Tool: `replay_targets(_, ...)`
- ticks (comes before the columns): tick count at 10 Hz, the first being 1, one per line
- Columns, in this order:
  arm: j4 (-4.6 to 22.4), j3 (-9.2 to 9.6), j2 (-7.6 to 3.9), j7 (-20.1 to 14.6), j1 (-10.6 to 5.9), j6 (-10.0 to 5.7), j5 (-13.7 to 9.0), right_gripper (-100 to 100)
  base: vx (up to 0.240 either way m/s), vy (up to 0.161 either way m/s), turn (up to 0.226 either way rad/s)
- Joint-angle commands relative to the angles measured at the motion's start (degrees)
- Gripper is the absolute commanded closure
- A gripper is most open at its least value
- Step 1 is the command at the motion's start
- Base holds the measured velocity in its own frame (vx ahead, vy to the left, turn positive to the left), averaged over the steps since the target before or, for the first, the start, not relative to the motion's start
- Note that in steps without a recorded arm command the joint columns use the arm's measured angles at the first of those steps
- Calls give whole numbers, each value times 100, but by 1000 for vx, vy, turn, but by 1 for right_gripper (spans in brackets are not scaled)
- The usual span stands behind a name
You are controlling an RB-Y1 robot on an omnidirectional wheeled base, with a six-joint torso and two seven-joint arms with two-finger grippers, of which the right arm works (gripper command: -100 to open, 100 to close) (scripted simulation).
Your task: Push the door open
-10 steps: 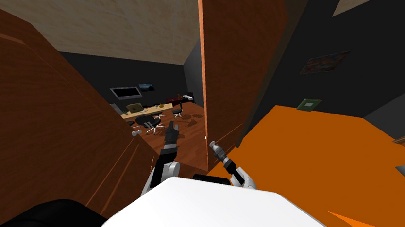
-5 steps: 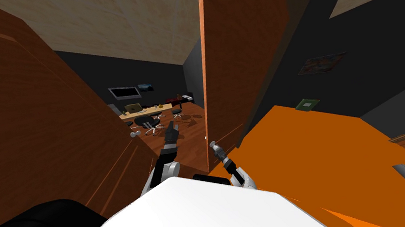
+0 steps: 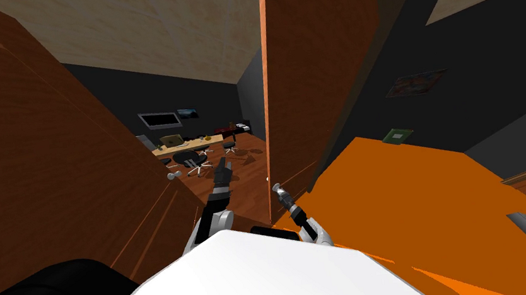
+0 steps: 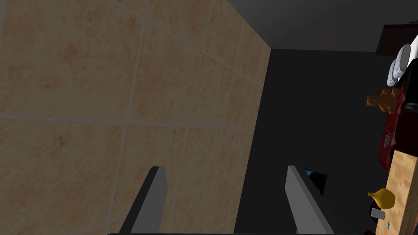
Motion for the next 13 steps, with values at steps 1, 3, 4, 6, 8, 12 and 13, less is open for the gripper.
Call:
replay_targets(1, 25, 3, -26, -286, -61, -14, -106, 100, 34, 30, -25)
replay_targets(3, 36, 31, -34, -568, -71, -10, -171, 100, 25, 25, -19)
replay_targets(4, 48, 61, -42, -710, -82, -6, -241, 100, 38, 30, -37)
replay_targets(6, 59, 90, -51, -996, -93, -3, -311, 100, 28, 27, -18)
replay_targets(8, 71, 120, -59, -1238, -103, 1, -381, 100, 24, 25, -18)
replay_targets(12, 96, 185, -73, -1716, -127, 10, -533, 100, 33, 30, -24)
replay_targets(13, 109, 220, -80, -1904, -140, 14, -614, 100, 39, 24, -26)
